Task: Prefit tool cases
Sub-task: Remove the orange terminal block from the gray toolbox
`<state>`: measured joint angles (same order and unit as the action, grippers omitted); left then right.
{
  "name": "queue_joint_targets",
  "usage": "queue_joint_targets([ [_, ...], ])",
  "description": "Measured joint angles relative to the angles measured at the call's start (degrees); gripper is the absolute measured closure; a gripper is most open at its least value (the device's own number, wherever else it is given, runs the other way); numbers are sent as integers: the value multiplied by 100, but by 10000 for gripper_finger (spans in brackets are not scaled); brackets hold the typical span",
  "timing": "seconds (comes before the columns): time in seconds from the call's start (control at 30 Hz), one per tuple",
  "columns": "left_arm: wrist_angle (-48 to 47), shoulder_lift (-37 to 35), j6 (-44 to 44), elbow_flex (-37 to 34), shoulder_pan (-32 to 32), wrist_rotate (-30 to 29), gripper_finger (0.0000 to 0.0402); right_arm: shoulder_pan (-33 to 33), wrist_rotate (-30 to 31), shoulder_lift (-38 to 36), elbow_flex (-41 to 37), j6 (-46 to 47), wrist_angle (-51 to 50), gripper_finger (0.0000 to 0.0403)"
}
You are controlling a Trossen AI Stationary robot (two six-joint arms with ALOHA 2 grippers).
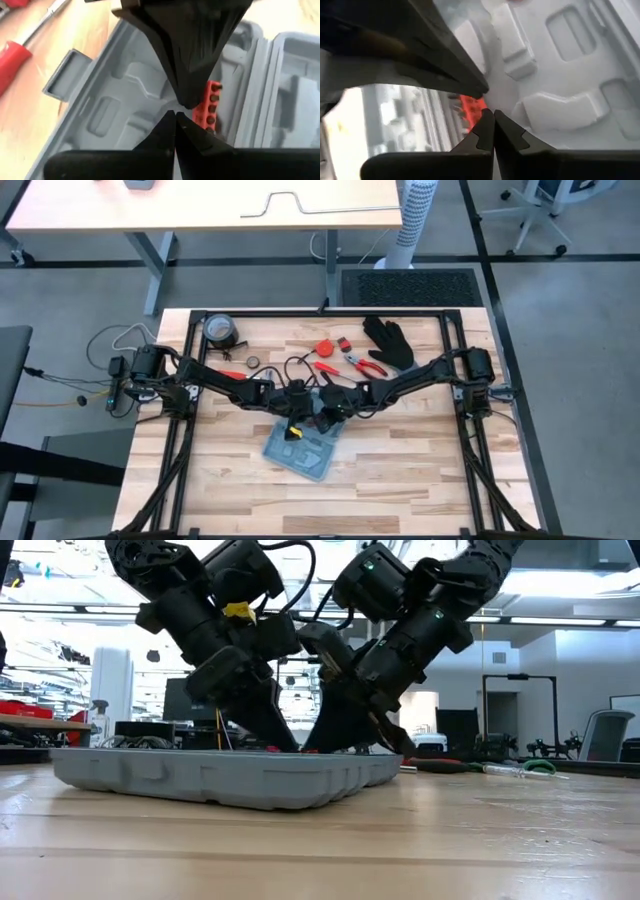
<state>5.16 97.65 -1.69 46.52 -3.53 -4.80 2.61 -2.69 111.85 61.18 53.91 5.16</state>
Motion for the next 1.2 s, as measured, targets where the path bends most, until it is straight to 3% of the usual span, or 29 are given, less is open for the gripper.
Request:
queue_joint_targets([
  [0.2,-280,0,41,0,0,-1,401,9,-61,-4,-533,182,1151,374],
  [0.57,-355,-296,18,0,-4,474,401,68,-202,-37,-743,-321,2275,284],
  [0.7,-630,-831,-119,-4,37,391,401,66,-271,-222,-698,-688,2090,278],
  [0.83,-1229,-1328,116,-66,96,329,401,68,-352,-502,-608,-1167,1214,284],
  [1.07,-683,-1543,1640,-1127,-164,-94,401,-16,-472,-771,-438,-2360,-117,305],
  [1.2,-367,-1520,2440,-1266,-480,-134,401,-45,-665,-805,-41,-3465,-610,307],
])
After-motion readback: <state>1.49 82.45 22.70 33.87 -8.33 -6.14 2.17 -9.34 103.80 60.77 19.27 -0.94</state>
